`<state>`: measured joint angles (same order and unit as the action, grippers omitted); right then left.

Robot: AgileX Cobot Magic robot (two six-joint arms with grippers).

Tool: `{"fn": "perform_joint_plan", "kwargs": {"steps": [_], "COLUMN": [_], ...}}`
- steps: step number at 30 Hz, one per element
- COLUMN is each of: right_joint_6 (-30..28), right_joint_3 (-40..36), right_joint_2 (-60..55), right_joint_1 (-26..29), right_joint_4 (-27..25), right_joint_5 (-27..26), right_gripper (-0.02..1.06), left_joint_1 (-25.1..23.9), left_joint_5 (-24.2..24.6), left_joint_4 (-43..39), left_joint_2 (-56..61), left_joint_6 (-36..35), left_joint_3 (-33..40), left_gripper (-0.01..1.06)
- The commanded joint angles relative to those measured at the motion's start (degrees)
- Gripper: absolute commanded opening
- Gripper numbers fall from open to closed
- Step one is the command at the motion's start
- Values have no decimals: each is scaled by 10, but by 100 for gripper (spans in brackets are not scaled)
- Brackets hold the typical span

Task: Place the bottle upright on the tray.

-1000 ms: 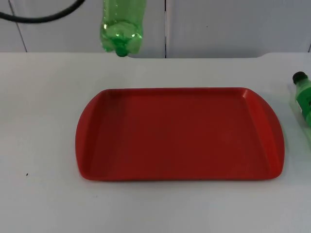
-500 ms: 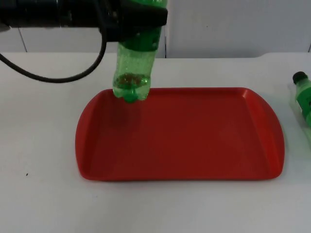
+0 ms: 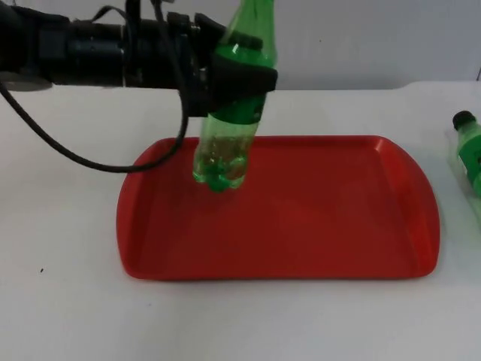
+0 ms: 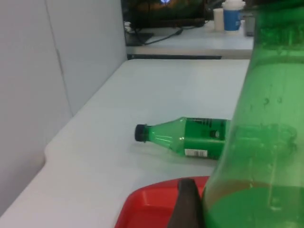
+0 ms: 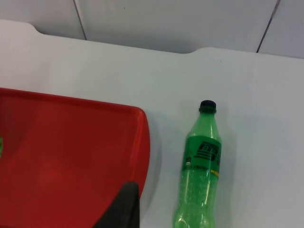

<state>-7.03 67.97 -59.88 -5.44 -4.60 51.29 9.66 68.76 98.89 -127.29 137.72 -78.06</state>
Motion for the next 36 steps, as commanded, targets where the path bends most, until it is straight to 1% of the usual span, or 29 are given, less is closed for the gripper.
{"fn": "perform_joint_plan", "kwargs": {"steps": [1, 9, 33, 34, 36], "right_joint_6": [0, 0, 0, 0, 0], "right_joint_3": [1, 1, 1, 1, 1], "right_joint_2": [1, 1, 1, 1, 1], "right_joint_1": [2, 2, 2, 2, 2], "right_joint_4": [3, 3, 3, 3, 4], "right_joint_5": [3, 3, 3, 3, 3], "right_gripper": [105, 105, 105, 105, 105], "left_joint_1": [7, 11, 11, 11, 9], "left_joint_5": [12, 12, 12, 12, 12], "left_joint_4": [11, 11, 11, 11, 11], "left_joint_2": [-10, -71, -82, -82, -82], "left_joint_6": [4, 9, 15, 15, 15], "left_joint_3": [-11, -40, -40, -40, -40], "left_gripper": [0, 0, 1, 4, 16]}}
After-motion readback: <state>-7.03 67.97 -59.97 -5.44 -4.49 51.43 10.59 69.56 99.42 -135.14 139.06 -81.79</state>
